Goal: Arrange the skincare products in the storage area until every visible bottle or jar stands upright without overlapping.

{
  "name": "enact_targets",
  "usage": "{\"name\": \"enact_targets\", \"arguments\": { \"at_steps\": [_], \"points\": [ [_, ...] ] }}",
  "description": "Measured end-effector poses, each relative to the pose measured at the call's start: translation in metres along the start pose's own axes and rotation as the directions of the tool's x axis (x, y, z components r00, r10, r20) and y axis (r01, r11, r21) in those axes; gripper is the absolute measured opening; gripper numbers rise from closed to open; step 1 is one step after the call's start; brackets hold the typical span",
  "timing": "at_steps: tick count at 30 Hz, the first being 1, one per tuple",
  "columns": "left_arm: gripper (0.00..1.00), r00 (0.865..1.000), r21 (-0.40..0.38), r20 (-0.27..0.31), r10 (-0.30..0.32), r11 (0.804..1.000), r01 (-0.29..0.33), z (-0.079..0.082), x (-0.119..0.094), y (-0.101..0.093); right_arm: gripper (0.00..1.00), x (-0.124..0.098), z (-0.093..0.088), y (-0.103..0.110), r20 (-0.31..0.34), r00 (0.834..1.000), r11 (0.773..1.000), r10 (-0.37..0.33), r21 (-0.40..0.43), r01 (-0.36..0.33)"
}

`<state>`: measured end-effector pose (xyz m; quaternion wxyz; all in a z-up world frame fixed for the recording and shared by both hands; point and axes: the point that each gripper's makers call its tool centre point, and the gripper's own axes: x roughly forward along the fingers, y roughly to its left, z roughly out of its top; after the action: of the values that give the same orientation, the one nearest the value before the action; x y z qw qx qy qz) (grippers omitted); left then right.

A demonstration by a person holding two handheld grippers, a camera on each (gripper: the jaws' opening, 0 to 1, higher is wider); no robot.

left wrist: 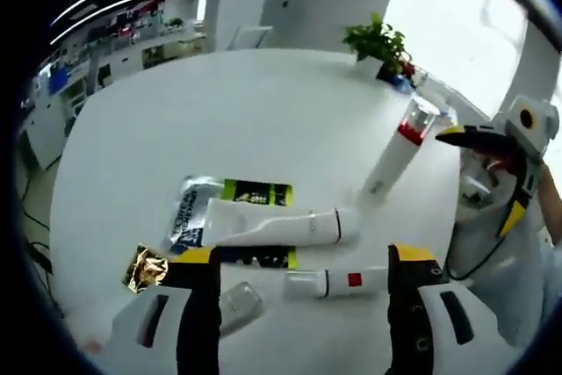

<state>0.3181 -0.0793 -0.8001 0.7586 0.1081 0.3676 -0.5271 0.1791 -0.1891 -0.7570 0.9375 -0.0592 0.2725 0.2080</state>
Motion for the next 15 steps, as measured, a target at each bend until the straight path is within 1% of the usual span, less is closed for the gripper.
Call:
{"name": "enact_targets", "arguments": {
  "at_steps": [1,3,6,10,13,15],
  "points": [
    [0.7,1.0,-0.008,-0.002,-0.004,1.0,0.004,0.001,0.001,0.002,0.98,0.0,0.0,0.0,0.0,1.0,1.0,0.0,0.001,0.0],
    [0.7,1.0,-0.02,-0.004,0.001,1.0,-0.001,0.002,0.004,0.008,0.98,0.0,-0.001,0.002,-0.002,1.0,1.0,0.001,0.009,-0.001],
    [0.68,1.0,-0.027,-0.028,0.002,1.0,-0.003,0.0,0.009,0.017,0.97,0.0,-0.003,0.004,-0.006,1.0,1.0,0.0,0.012,0.0],
    [0.64,0.999,-0.054,-0.042,-0.034,0.998,0.032,-0.001,0.016,0.019,0.95,0.004,-0.007,0.01,-0.018,1.0,1.0,0.01,0.011,-0.01],
    [0.64,0.997,-0.06,-0.063,-0.044,0.997,0.04,-0.003,0.022,0.023,0.94,0.006,-0.011,0.014,-0.028,0.999,1.0,0.019,0.016,-0.018],
    [0.64,0.996,-0.064,-0.082,-0.037,0.997,0.032,-0.005,0.027,0.029,0.92,0.007,-0.013,0.017,-0.033,0.999,0.999,0.028,0.02,-0.028]
  ]
}}
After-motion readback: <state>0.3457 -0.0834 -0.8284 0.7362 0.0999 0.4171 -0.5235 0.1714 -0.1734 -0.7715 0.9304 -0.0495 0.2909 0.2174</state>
